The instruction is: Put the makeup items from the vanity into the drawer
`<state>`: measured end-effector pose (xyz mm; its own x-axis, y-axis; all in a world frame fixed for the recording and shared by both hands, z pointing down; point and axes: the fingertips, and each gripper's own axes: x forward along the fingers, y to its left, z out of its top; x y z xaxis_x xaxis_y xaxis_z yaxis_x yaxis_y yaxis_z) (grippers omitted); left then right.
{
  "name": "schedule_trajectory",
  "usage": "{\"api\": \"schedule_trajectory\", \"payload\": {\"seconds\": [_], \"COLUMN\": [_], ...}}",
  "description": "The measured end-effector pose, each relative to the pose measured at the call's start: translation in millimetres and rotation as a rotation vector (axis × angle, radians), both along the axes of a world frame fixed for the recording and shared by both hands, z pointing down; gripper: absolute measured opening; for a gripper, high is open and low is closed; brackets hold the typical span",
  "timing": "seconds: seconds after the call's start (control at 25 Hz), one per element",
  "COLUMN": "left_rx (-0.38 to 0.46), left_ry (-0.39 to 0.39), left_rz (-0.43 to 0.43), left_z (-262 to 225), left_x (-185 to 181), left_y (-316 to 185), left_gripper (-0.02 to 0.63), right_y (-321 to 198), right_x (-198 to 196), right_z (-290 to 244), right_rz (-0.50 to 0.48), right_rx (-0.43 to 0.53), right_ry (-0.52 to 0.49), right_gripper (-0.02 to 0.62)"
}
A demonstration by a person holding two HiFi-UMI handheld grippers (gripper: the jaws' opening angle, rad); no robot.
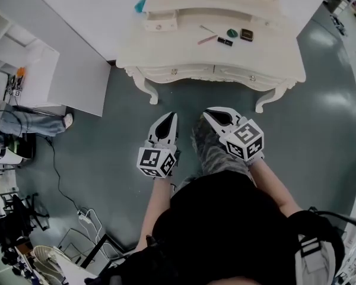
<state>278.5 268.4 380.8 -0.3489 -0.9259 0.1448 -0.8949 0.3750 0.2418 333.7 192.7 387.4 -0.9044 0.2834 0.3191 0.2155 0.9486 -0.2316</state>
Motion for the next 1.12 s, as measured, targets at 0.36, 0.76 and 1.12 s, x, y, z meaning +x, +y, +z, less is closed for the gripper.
{"api": "schedule_trajectory", "payload": {"seconds": [0.36,0.76,1.12], "left_rx": [-0.04,-0.08,-0.13], "left_ry": [0.041,0.084,0.133], "left_rz": [0.022,0.081,0.083], "left_z": [11,33,56], "left_x": [-134,-209,-231], "left_y": [-92,-187,-205], "left_gripper": [0.015,0.015,0.015], "right_y": [-70,-186,-268], "right_x": [-149,-244,-294], "right_z": [1,41,85], "right_rz": [-0.113,-0.045,-0.039], "right_rx": [0.005,0.156,0.447], "right_ry": [0.03,0.173,0.391], "right_gripper": [0.023,0.025,0.025]}}
